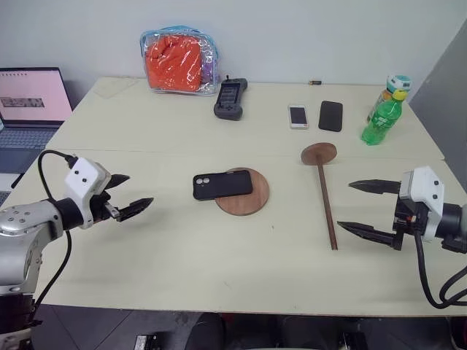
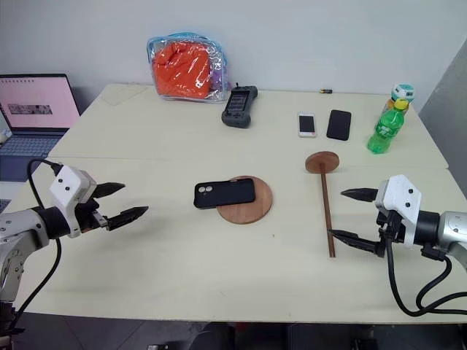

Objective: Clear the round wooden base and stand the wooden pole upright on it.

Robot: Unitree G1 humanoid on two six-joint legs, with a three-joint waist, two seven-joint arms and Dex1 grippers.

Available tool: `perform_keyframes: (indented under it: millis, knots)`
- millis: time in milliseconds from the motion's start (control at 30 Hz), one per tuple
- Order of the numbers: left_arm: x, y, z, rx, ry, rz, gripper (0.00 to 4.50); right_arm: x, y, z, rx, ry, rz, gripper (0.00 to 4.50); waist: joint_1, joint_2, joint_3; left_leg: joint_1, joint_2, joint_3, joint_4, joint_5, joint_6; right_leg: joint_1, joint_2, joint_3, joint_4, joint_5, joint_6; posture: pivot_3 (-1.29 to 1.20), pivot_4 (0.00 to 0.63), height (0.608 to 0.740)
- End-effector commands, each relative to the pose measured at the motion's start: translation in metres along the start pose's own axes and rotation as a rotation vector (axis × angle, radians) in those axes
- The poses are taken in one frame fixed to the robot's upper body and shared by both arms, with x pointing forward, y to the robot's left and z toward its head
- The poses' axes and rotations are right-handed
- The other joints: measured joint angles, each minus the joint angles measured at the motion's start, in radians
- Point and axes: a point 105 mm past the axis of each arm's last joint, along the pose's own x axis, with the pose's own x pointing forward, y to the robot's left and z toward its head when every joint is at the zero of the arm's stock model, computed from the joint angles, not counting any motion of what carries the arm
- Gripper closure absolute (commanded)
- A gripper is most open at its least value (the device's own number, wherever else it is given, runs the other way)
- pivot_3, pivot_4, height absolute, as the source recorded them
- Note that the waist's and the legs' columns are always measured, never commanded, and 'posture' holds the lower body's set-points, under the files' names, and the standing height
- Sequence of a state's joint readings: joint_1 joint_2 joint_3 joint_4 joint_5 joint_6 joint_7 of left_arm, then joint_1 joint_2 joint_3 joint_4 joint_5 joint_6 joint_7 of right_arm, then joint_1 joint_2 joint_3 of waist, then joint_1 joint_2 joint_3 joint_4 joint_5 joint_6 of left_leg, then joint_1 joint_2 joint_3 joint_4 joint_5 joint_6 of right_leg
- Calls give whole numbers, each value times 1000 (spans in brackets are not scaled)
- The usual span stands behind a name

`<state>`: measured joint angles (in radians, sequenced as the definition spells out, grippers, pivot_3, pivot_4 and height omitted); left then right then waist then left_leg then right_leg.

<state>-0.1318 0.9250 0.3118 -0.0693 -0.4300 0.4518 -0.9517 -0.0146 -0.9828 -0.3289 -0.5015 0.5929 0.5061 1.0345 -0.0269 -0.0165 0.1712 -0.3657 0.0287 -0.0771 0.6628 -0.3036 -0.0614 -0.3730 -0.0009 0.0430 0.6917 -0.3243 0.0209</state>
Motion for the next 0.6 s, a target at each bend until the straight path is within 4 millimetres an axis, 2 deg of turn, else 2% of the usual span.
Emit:
perform_keyframes:
  millis: [33,133,300,367,533,600]
  knots:
    - [-4,4,18,83,-32,-2,67,1,-1,10,-29,-28,-8,0,-1,0,0,0,0,0,0,0,0,0,0,0,0,0,0,0,150,740]
    - [0,10,23,94,-20,20,67,0,-3,8,-22,-36,-35,0,0,0,0,0,-1,0,0,0,0,0,0,0,0,0,0,0,150,740]
    - [-4,4,41,53,-121,-74,67,0,-2,5,-10,-34,-51,0,0,0,0,0,-1,1,0,0,0,0,0,0,0,0,0,0,150,740]
    - [-4,12,39,54,-101,-47,67,1,-3,6,-9,-36,-60,0,-1,0,0,0,-1,0,0,0,0,0,0,0,0,0,0,0,150,740]
    - [2,19,40,181,-62,-37,67,0,-2,10,-16,-34,-59,0,-1,0,0,0,-1,0,0,0,0,0,1,0,0,0,0,0,150,740]
    - [10,15,41,202,-69,-66,67,-1,1,8,-13,-24,-62,0,0,0,0,0,-1,0,0,0,0,0,2,0,0,0,0,0,150,740]
